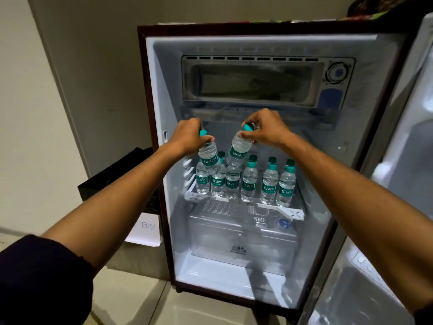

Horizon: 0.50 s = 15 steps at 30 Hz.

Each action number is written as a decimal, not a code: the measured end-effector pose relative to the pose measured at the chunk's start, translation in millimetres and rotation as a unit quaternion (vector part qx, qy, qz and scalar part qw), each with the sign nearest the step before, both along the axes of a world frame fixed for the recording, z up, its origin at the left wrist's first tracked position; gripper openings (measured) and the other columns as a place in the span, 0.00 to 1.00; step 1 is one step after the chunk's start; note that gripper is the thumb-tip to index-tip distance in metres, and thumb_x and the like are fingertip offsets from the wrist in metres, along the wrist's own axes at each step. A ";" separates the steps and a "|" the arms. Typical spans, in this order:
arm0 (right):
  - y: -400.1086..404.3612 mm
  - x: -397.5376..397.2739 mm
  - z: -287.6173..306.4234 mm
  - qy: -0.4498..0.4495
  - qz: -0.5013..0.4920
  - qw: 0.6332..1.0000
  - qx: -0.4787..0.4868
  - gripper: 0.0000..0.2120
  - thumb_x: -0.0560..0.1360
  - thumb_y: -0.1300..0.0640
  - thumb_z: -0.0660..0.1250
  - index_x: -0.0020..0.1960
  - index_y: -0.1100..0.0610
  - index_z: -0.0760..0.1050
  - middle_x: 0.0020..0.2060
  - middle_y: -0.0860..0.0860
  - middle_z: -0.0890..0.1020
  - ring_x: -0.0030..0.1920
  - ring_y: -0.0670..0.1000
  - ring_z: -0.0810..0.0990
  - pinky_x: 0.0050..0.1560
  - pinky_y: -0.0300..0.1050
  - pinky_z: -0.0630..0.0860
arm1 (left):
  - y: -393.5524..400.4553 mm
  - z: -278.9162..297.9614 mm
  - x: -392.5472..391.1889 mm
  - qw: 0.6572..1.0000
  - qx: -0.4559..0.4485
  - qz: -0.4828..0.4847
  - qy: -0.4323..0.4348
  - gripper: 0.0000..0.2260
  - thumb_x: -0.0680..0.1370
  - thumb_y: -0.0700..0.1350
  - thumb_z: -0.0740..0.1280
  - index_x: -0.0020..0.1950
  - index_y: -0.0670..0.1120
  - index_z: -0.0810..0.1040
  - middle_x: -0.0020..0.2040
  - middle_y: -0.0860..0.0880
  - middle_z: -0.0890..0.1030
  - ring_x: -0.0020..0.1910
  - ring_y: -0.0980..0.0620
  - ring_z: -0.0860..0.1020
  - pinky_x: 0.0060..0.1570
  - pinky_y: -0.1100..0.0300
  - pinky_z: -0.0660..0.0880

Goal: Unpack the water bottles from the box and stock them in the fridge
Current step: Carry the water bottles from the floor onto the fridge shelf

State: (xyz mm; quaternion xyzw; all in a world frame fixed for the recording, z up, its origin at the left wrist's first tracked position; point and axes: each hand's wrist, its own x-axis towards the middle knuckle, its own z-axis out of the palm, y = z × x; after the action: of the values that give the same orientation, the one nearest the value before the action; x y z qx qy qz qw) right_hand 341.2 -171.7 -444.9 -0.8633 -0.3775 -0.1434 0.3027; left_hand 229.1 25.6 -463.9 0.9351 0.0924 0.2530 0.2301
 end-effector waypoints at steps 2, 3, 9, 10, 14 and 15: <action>4.3 1.3 -7.2 -0.020 -0.014 0.999 0.028 0.14 0.70 0.56 0.77 0.53 0.60 0.83 0.47 0.53 0.84 0.42 0.46 0.80 0.40 0.34 0.76 | 0.6 -5.2 11.1 0.998 -0.042 0.020 -0.030 0.17 0.75 0.51 0.72 0.54 0.40 0.74 0.49 0.39 0.80 0.46 0.41 0.81 0.50 0.44 0.79; 7.3 1.9 -12.0 -0.027 -0.020 0.999 0.041 0.15 0.70 0.56 0.77 0.54 0.60 0.82 0.48 0.54 0.84 0.45 0.47 0.80 0.43 0.37 0.75 | 1.0 -8.8 16.7 0.996 -0.061 0.037 -0.048 0.16 0.75 0.51 0.72 0.53 0.40 0.74 0.50 0.40 0.80 0.47 0.42 0.80 0.50 0.46 0.79; 21.0 13.9 -47.1 -0.100 -0.032 0.990 0.091 0.14 0.70 0.57 0.77 0.55 0.59 0.81 0.48 0.51 0.76 0.48 0.47 0.73 0.46 0.35 0.67 | 7.1 -34.0 43.1 0.976 -0.127 0.095 -0.147 0.13 0.76 0.50 0.72 0.47 0.44 0.72 0.45 0.44 0.78 0.41 0.49 0.74 0.36 0.59 0.70; 22.1 15.3 -53.0 -0.108 -0.028 0.989 0.095 0.15 0.71 0.58 0.76 0.56 0.59 0.81 0.49 0.51 0.75 0.48 0.46 0.72 0.47 0.35 0.68 | 8.6 -36.1 45.9 0.973 -0.135 0.096 -0.162 0.13 0.76 0.50 0.72 0.46 0.44 0.72 0.44 0.45 0.77 0.41 0.49 0.74 0.35 0.60 0.69; 35.7 22.9 -69.1 -0.143 -0.008 0.987 0.068 0.11 0.75 0.59 0.70 0.57 0.60 0.78 0.54 0.57 0.74 0.49 0.54 0.75 0.50 0.47 0.76 | 14.1 -38.4 60.8 0.960 -0.162 0.091 -0.209 0.12 0.76 0.49 0.71 0.46 0.43 0.72 0.42 0.46 0.77 0.40 0.50 0.74 0.35 0.62 0.68; 39.4 23.8 -70.7 -0.141 -0.011 0.988 0.059 0.11 0.77 0.57 0.67 0.57 0.60 0.77 0.56 0.57 0.73 0.50 0.56 0.75 0.49 0.50 0.75 | 14.2 -39.6 64.8 0.958 -0.167 0.086 -0.215 0.12 0.76 0.48 0.71 0.47 0.43 0.72 0.42 0.46 0.77 0.40 0.50 0.75 0.34 0.63 0.68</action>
State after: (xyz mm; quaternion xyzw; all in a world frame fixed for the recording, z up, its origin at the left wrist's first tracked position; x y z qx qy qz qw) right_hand 364.9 -132.4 -515.7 -0.8194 -0.3973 -0.2891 0.2953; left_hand 294.0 39.8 -503.5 0.7956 0.1620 0.4475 0.3749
